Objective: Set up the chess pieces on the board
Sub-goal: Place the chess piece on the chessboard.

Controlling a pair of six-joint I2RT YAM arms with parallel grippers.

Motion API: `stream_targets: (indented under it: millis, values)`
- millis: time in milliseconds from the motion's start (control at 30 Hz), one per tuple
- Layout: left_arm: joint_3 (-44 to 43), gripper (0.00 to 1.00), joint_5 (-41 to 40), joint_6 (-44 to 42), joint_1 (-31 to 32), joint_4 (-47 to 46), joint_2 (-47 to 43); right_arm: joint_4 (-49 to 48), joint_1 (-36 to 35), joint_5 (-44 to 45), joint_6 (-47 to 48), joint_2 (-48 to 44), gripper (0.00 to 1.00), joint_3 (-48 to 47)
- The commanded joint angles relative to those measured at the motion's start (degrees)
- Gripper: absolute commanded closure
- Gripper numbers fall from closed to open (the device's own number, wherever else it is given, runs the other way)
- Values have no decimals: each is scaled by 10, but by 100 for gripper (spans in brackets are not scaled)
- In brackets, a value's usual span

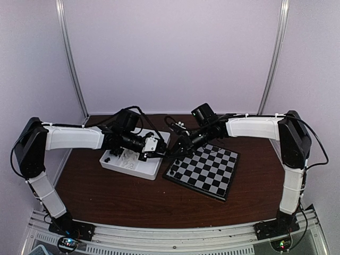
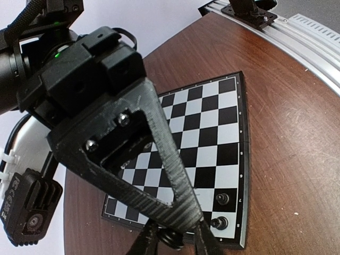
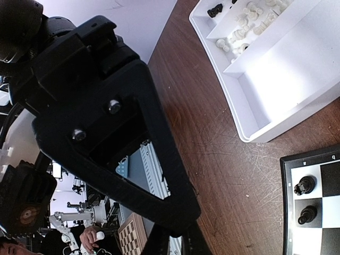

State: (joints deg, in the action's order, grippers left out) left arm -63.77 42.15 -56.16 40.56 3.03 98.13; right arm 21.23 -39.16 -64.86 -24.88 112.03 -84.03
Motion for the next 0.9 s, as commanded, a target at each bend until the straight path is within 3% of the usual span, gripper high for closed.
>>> stream_targets:
  millis: [0,333,633,867]
  values:
    - [-17,80,3,-8,2,7,12,-35,8,-9,-8,6,99,3]
    - [-30,89,-13,0,2,14,23,-71,15,-10,-32,9,97,12]
    - [-43,91,-25,32,2,6,30,-88,17,-8,-42,9,83,19]
    - [-49,92,-52,77,2,-16,35,-142,24,12,-72,-7,84,43]
